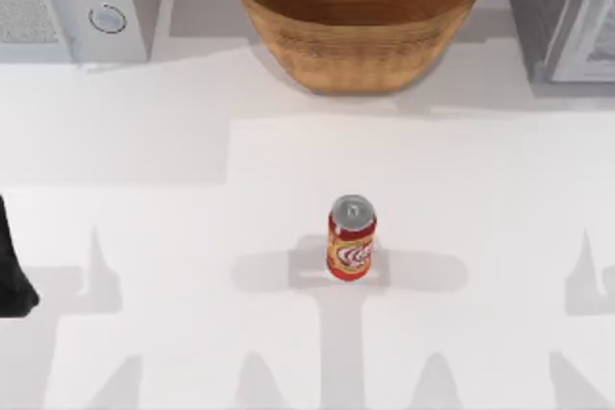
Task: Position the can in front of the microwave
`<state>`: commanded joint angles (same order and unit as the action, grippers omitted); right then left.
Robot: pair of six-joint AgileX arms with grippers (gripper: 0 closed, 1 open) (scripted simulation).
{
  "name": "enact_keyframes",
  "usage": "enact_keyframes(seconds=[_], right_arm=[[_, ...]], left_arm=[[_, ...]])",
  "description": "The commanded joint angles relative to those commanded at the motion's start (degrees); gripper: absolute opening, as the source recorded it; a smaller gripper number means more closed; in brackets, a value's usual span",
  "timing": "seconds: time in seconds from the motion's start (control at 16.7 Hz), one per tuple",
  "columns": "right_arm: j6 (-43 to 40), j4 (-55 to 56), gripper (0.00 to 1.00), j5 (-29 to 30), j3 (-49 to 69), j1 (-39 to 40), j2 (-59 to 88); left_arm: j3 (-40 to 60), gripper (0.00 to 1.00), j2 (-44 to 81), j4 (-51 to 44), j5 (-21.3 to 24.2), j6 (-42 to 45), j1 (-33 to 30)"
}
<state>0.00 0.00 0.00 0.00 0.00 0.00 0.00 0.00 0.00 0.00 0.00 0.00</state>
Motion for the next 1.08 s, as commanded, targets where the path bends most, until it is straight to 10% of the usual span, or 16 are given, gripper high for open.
enact_keyframes(seconds=[0.48,1.08], right_arm=[[0.00,0.00,1.00,0.00,0.00,0.00,0.00],[0.00,0.00,1.00,0.00,0.00,0.00,0.00]], left_arm=[[11.59,1.00,12.13,-7.15,-0.45,2.62,-6.42],[57.86,1.00,69.75,-37.33,-2.07,8.33,-27.68]])
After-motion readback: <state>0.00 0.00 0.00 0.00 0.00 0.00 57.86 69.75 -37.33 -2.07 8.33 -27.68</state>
